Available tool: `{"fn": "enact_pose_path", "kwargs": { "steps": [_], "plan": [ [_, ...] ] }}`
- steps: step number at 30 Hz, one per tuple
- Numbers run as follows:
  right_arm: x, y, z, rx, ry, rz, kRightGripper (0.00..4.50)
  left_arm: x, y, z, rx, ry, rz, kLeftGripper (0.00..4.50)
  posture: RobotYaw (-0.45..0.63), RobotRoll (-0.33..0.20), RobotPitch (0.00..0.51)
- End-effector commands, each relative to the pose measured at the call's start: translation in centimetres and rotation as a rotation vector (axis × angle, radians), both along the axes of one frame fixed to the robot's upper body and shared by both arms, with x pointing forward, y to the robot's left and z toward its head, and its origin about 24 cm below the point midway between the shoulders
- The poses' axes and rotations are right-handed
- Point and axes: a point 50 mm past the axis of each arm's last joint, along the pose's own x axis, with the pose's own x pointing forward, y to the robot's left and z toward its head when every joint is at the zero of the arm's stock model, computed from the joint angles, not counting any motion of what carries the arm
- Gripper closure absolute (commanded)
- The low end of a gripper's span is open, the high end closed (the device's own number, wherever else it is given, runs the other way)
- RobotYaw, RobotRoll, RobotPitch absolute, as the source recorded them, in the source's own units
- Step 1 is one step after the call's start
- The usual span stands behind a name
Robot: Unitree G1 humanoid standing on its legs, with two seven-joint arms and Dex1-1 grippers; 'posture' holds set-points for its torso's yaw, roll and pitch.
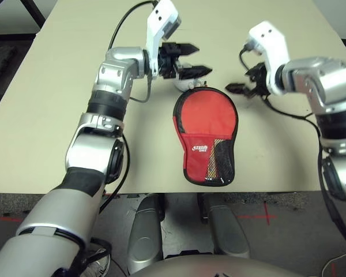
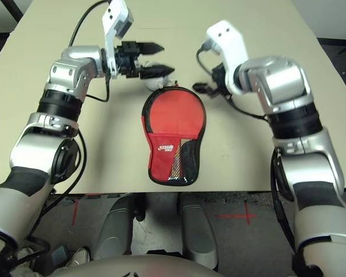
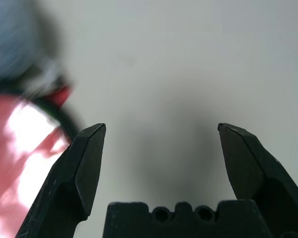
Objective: Store the ping-pong paddle in its case and zip it.
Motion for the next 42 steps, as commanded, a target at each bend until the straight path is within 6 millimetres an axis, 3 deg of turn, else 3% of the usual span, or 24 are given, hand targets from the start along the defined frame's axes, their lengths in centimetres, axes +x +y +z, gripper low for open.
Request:
{"fn": "enact_pose_path", "kwargs": {
  "steps": [1, 6, 11, 20, 31, 42],
  "plan": [
    [1.3, 1.6, 0.0, 0.046, 0.001, 0.031, 0.00, -1.3, -0.8, -1.1, 0.053, 0.031, -0.056, 0.02, -0.10, 0.000, 0.226],
    [2.0, 5.9, -0.2, 0.097, 0.033, 0.152, 0.00, -2.6, -1.8, -3.2, 0.125, 0.032, -0.070, 0.02, -0.08, 0.000, 0.222],
    [2.1, 8.1, -0.1, 0.108, 0.051, 0.222, 0.00, -3.8, -2.4, -5.4, 0.213, 0.029, -0.086, 0.02, -0.05, 0.000, 0.224],
    [1.8, 10.3, 0.6, 0.132, 0.078, 0.308, 0.00, -4.7, -2.5, -8.0, 0.284, 0.059, -0.069, 0.02, -0.03, 0.000, 0.224],
    [1.5, 13.0, -1.9, 0.094, 0.117, 0.362, 0.00, -4.5, -3.0, -8.7, 0.309, 0.055, -0.048, 0.02, -0.01, 0.000, 0.221],
    [2.2, 12.8, -3.3, 0.034, 0.030, 0.291, 0.00, -4.2, -2.9, -8.8, 0.301, 0.057, -0.026, 0.02, 0.00, 0.000, 0.222]
  ]
}}
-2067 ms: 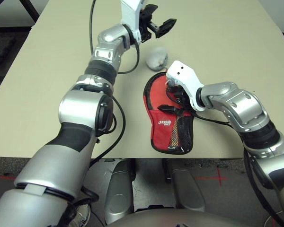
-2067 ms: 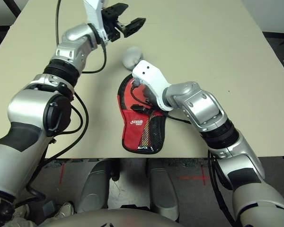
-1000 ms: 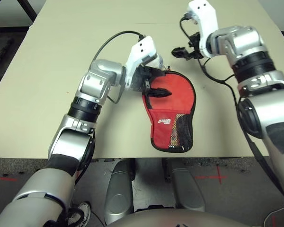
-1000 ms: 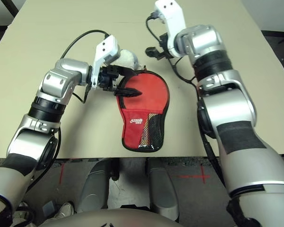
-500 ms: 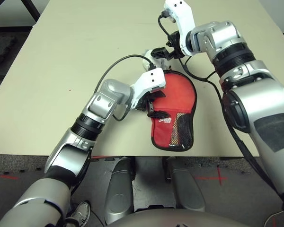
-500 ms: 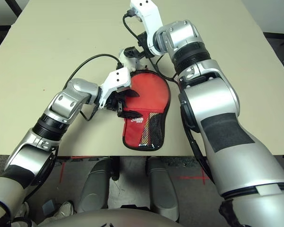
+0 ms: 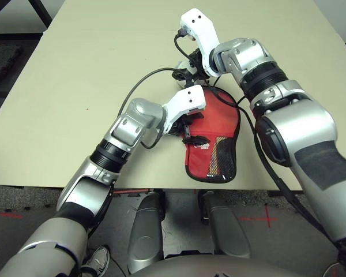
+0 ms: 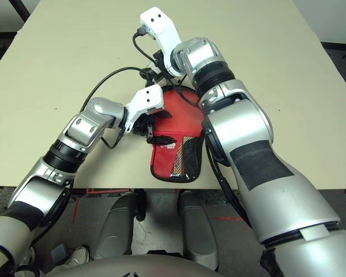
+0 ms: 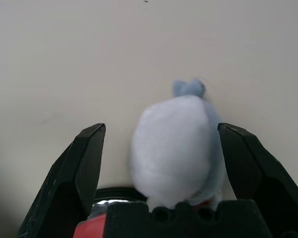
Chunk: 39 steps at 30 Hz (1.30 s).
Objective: Store the ping-pong paddle in its case and zip it.
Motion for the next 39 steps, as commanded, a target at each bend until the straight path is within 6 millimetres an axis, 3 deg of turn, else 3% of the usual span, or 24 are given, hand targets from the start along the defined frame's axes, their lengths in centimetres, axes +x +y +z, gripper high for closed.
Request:
{"fn": "enact_pose_path", "kwargs": {
  "steps": [1, 11, 12, 15, 21, 25, 39],
  "plan": [
    [0.1, -0.1, -1.1, -0.009, 0.010, -0.018, 0.00, -0.1, 0.1, -1.5, 0.037, 0.050, 0.022, 0.02, 0.00, 0.000, 0.222],
    [0.1, -0.4, -2.7, -0.035, 0.055, -0.058, 0.00, -0.1, 0.1, -1.4, 0.034, 0.050, 0.027, 0.02, 0.01, 0.000, 0.232],
    [0.1, -0.5, -2.9, -0.037, 0.058, -0.065, 0.18, -0.1, 0.1, -1.4, 0.034, 0.050, 0.028, 0.00, 0.01, 0.000, 0.232],
    [0.1, -0.8, -3.3, -0.051, 0.056, -0.083, 0.95, -0.1, 0.2, -1.4, 0.033, 0.049, 0.031, 0.00, 0.01, 0.000, 0.232],
    [0.4, -1.6, -3.8, -0.082, 0.034, -0.126, 3.26, 0.0, 0.3, -1.4, 0.032, 0.050, 0.036, 0.00, 0.01, 0.000, 0.232],
    [0.9, -3.0, -3.6, -0.102, -0.051, -0.193, 4.40, 0.0, 0.2, -1.5, 0.030, 0.053, 0.037, 0.00, 0.01, 0.000, 0.236],
    [1.7, -8.2, -3.9, -0.126, -0.223, -0.416, 4.42, -0.1, 0.0, -1.7, 0.029, 0.067, 0.030, 0.00, -0.01, 0.000, 0.244]
  ]
}}
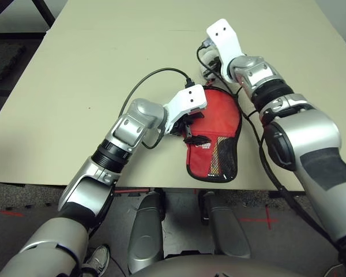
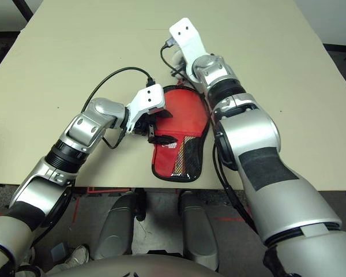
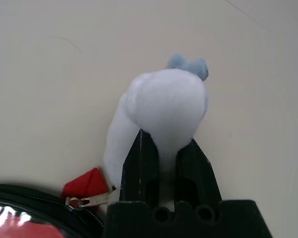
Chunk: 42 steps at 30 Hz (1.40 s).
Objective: Store the ping-pong paddle in its case and zip it.
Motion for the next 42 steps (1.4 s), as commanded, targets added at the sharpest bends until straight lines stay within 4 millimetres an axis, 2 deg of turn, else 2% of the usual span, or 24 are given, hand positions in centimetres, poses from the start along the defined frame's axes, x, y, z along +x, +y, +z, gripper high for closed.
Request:
{"fn": "enact_pose_path", "kwargs": {
  "steps": [1, 20, 24, 27, 34, 42],
  "plan": [
    [0.0, -2.0, -0.6, -0.034, -0.006, -0.064, 4.42, -0.1, 0.3, -1.6, 0.035, 0.065, 0.019, 0.00, -0.02, 0.000, 0.245],
    [-1.1, -9.3, -2.7, -0.090, 0.065, -0.187, 4.42, 0.1, 0.5, -1.8, 0.034, 0.074, 0.035, 0.00, -0.05, 0.000, 0.256],
    [-2.3, -11.4, -3.5, -0.109, 0.120, -0.183, 4.42, 0.3, 0.5, -1.9, 0.030, 0.075, 0.044, 0.00, -0.06, 0.000, 0.259],
    [-4.2, -12.5, -4.2, -0.121, 0.159, -0.176, 4.42, 0.4, 0.5, -1.9, 0.029, 0.075, 0.048, 0.00, -0.07, 0.000, 0.261],
    [-9.0, -13.0, -3.8, -0.130, 0.200, -0.161, 4.42, 0.6, 0.6, -2.4, 0.039, 0.078, 0.045, 0.00, -0.10, 0.000, 0.268],
    [-10.6, -11.8, -3.1, -0.108, 0.218, -0.139, 4.42, 1.5, -1.1, -1.7, 0.024, 0.062, 0.008, 0.00, -0.12, 0.000, 0.261]
  ]
}}
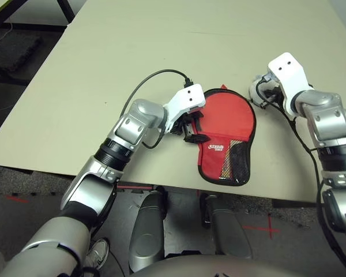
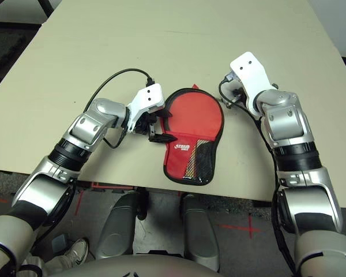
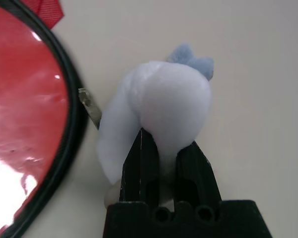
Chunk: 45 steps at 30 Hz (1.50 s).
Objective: Store the ping-pong paddle in its case and zip it.
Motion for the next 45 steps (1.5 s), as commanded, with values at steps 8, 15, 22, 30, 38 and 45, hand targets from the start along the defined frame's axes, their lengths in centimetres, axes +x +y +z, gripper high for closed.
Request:
{"fn": "enact_pose_path", "kwargs": {
  "steps": [8, 15, 22, 30, 38, 45],
  "plan": [
    [-2.3, -0.8, -0.1, -0.007, 0.084, -0.023, 4.42, 1.0, -1.1, -0.6, 0.027, 0.020, -0.023, 0.00, -0.14, 0.000, 0.257],
    [-2.7, -0.1, 0.0, 0.005, 0.087, -0.012, 4.42, 1.7, -2.4, -1.7, 0.013, 0.070, 0.005, 0.00, -0.15, 0.000, 0.252],
    [-4.4, -0.1, 0.7, -0.010, 0.121, 0.013, 4.42, 2.8, -3.0, -4.4, 0.132, 0.091, 0.091, 0.00, -0.16, 0.000, 0.262],
    [-6.8, -0.4, 1.0, -0.019, 0.162, 0.006, 4.42, 3.1, -2.8, -5.9, 0.235, 0.108, 0.141, 0.00, -0.18, 0.000, 0.269],
    [-10.7, 0.3, 1.5, -0.025, 0.254, 0.079, 4.42, 3.1, -2.3, -6.4, 0.286, 0.124, 0.147, 0.00, -0.20, 0.000, 0.269],
    [-13.0, 0.7, 0.9, -0.027, 0.334, 0.172, 4.43, 2.9, -2.2, -6.8, 0.293, 0.129, 0.143, 0.00, -0.23, 0.000, 0.273]
  ]
}}
